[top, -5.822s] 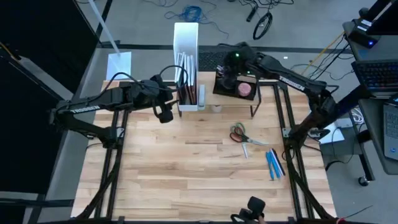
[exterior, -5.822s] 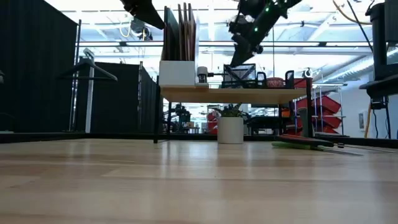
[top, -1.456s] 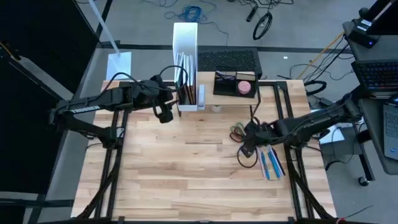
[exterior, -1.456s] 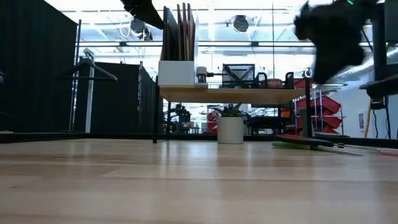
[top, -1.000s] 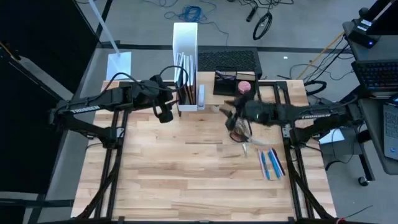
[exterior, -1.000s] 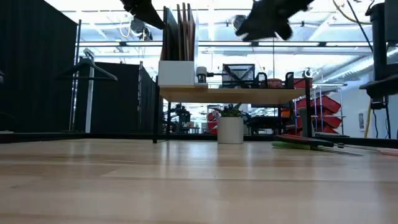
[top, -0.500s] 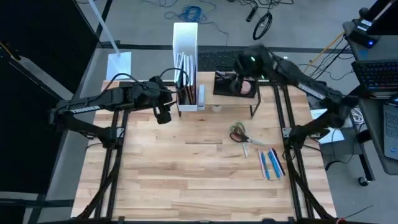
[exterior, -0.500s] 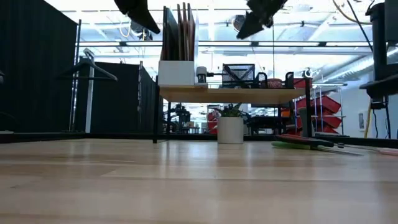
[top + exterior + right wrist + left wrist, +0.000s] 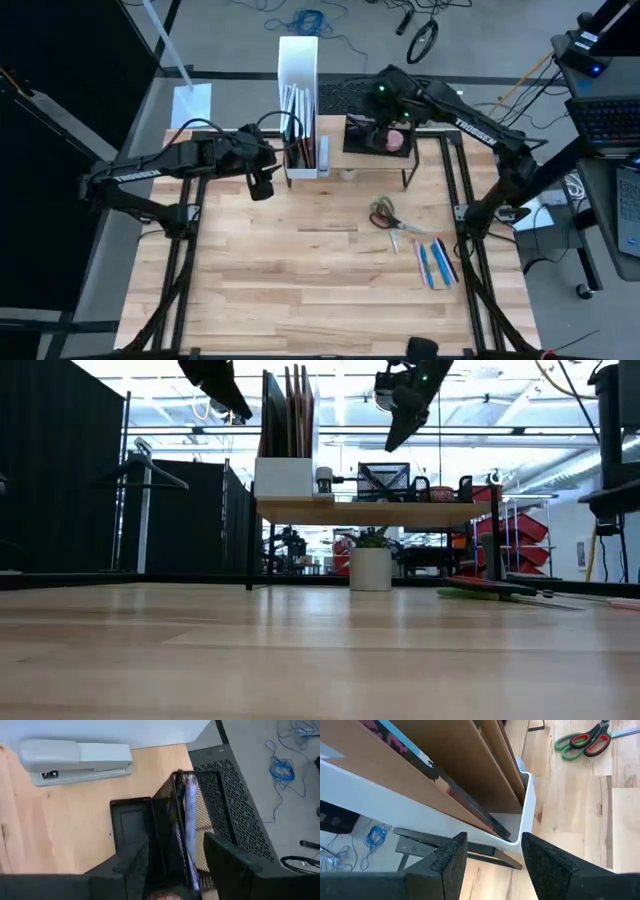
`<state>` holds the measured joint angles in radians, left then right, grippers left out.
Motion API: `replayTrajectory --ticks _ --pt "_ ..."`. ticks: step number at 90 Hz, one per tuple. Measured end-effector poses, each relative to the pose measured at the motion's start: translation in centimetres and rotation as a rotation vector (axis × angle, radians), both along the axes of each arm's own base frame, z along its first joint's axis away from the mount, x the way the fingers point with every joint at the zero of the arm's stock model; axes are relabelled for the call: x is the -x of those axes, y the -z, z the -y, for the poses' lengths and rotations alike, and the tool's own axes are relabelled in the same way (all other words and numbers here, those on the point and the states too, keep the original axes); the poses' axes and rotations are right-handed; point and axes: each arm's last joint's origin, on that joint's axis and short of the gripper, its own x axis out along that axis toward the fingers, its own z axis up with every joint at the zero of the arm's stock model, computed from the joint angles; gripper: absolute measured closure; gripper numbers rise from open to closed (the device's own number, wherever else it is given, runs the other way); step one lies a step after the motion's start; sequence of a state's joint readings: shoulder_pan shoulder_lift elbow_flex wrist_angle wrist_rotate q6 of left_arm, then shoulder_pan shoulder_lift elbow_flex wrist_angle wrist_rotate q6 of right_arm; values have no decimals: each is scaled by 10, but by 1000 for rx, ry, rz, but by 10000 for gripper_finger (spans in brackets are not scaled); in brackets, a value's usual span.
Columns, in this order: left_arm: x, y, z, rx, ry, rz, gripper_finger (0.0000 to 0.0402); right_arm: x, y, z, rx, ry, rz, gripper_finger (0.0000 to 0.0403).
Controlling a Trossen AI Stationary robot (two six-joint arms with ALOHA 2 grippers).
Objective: Stock shelves
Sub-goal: Remove the red scented candle from the desk organizer on the shelf
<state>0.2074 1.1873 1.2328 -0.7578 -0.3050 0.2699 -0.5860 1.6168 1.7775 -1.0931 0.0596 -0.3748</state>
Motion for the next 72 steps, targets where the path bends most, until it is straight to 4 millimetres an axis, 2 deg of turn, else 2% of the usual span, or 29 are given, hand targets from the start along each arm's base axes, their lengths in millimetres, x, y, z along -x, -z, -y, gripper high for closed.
replayTrajectory --ticks 11,27,50,72 --pt "0 0 0 0 -1 0 226 23 -13 -7 -1 77 -14 232" --pt "-1 -1 0 -3 1 16 226 45 -13 5 -66 227 -28 226" --pt "-1 -1 0 0 -1 17 226 47 4 11 -72 185 -119 159" --pt "-1 -1 0 18 -13 29 226 47 42 11 -137 157 -239 106"
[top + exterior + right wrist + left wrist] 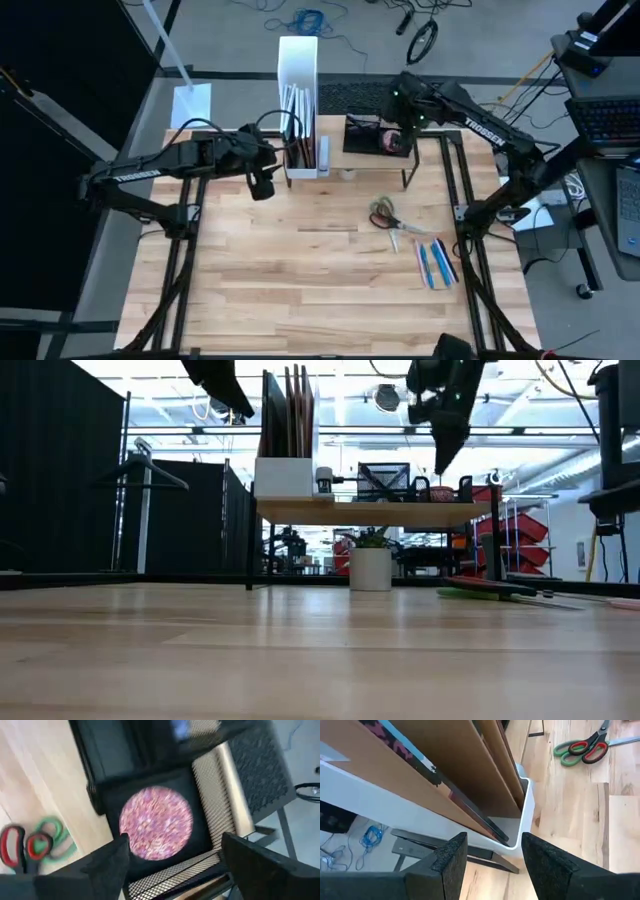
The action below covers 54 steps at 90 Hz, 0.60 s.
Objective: Stock shelves
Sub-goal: Remove the red scented candle from the desk organizer on the shelf
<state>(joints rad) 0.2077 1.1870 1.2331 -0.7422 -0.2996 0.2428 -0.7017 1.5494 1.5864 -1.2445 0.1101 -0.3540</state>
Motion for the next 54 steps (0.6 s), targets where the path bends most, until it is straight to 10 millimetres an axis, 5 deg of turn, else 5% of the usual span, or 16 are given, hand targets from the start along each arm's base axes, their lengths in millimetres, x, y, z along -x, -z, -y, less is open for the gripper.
replayTrajectory --ticks 54 --pt "0 0 0 0 -1 0 226 -8 36 6 20 -28 14 101"
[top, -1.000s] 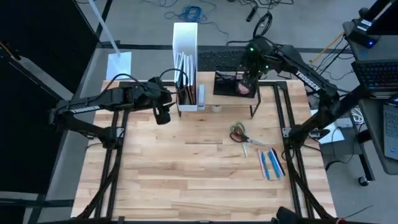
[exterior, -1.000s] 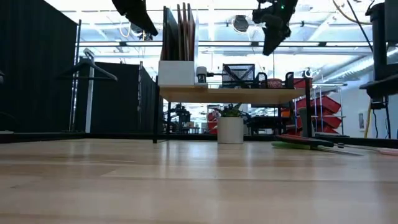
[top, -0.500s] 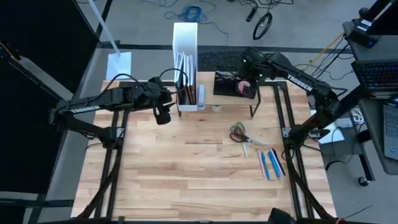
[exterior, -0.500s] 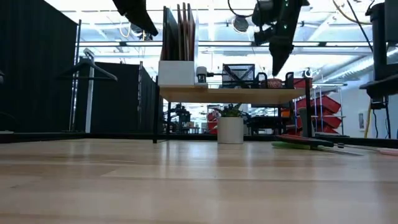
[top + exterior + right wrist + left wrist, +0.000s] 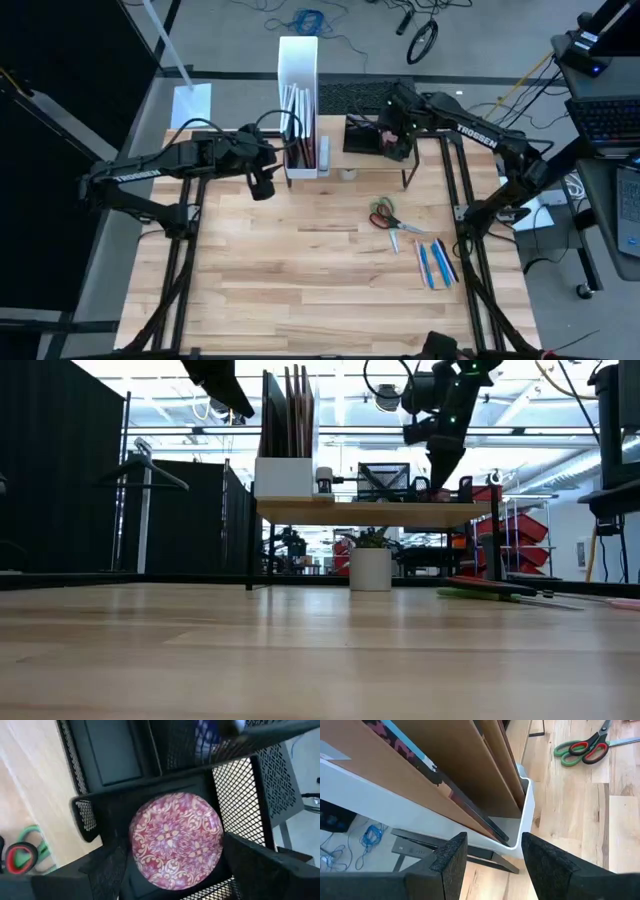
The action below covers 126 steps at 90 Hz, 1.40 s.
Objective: Stock shelves
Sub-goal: Remove the red scented candle from the desk organizer on the shelf
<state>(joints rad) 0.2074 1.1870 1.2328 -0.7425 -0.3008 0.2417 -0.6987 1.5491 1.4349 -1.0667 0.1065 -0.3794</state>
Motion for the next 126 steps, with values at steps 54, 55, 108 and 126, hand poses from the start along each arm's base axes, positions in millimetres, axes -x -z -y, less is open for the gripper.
replayTrajectory --ticks 54,55,108,126 --pt "0 0 0 -1 -2 0 226 -1 4 0 -3 37 27 234" --pt "0 0 0 -2 -3 0 226 -1 4 0 -3 37 27 238" --pt "0 0 0 -2 -4 0 226 -8 5 -7 12 42 25 191" --pt "0 0 0 -1 -3 0 226 -17 9 -20 226 81 -158 91"
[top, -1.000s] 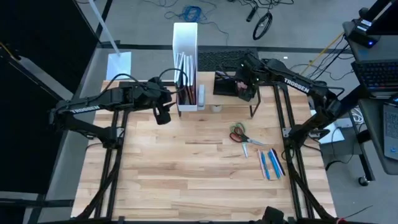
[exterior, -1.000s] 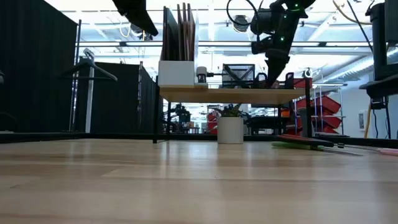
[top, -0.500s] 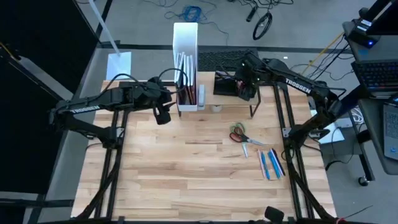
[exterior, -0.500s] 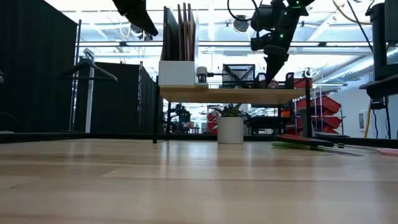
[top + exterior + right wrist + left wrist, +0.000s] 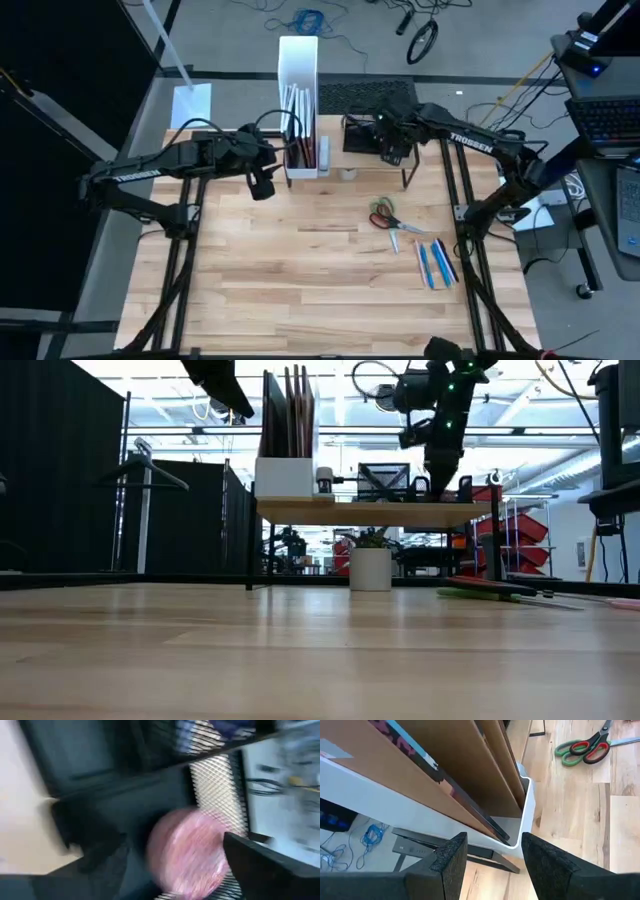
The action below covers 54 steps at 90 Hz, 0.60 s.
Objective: Stock shelves
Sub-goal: Remove the red scented candle from the desk organizer on the shelf
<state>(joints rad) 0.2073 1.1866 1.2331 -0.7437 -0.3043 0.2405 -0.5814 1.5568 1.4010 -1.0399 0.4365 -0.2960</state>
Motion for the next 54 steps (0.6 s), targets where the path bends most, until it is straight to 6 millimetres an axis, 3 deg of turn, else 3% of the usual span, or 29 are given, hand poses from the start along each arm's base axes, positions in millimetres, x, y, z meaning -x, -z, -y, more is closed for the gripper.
replayTrajectory --ticks 17,54 --pt "0 0 0 10 11 2 226 -1 -2 -6 30 -4 -40 45" --pt "0 0 0 10 11 2 226 2 -9 -10 -10 -32 24 45"
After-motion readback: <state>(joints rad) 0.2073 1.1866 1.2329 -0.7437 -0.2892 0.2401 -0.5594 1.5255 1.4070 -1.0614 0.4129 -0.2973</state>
